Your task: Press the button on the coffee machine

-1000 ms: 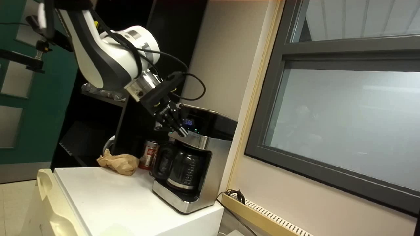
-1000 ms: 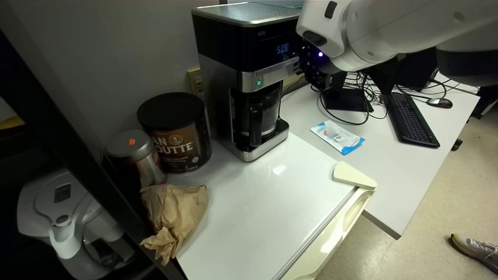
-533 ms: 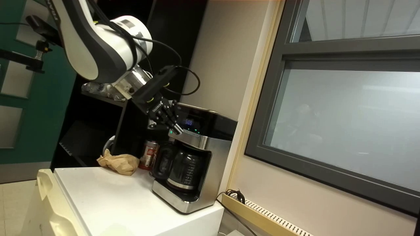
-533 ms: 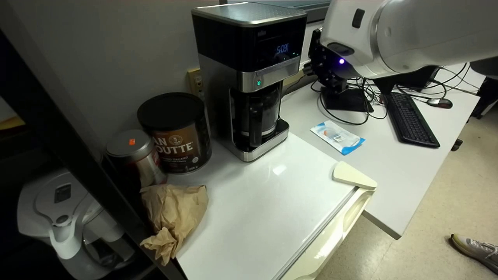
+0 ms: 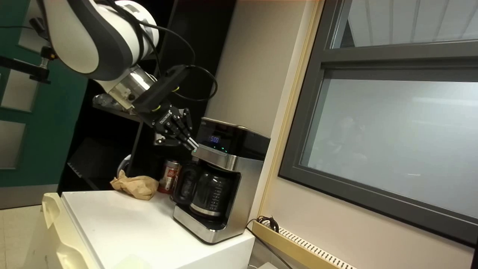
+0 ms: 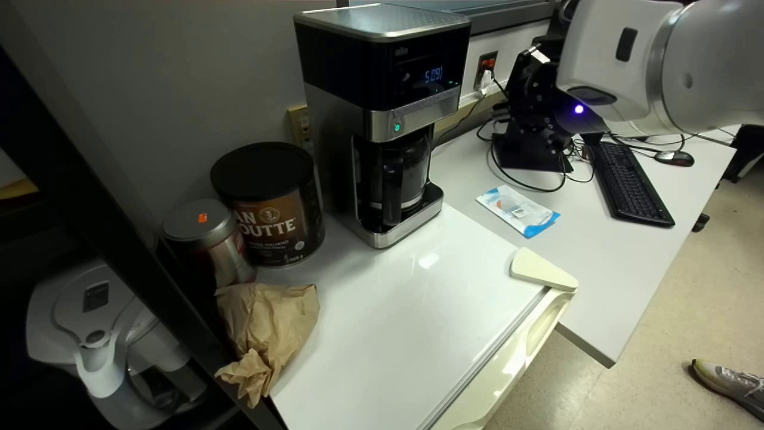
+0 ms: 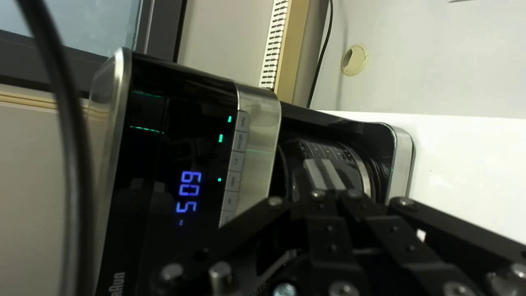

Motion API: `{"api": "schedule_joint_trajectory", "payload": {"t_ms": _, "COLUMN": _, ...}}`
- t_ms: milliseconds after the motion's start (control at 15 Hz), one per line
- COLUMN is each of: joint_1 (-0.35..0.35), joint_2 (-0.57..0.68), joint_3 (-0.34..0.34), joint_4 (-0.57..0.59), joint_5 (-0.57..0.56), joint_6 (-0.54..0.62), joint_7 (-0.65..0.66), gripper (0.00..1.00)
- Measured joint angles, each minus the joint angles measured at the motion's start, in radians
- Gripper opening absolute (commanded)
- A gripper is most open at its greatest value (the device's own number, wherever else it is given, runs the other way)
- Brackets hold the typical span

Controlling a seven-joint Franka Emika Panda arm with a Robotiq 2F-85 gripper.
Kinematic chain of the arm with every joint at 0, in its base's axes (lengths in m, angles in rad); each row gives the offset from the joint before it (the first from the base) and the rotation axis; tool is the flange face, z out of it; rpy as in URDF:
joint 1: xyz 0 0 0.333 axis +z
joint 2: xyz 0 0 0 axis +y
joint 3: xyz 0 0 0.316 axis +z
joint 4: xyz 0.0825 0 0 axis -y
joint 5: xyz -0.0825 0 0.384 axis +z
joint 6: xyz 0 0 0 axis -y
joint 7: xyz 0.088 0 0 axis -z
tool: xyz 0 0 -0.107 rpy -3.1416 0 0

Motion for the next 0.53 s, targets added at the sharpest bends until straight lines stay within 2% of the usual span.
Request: {"api": "schedule_joint_trajectory", "payload": {"t_ms": 533, "joint_1": -0.006, "joint_2": -0.118, "joint_3": 0.000, "joint_4": -0.175, "joint_5": -0.158, "joint_6": -0.008, "joint_7": 0.148, "gripper": 0.00}}
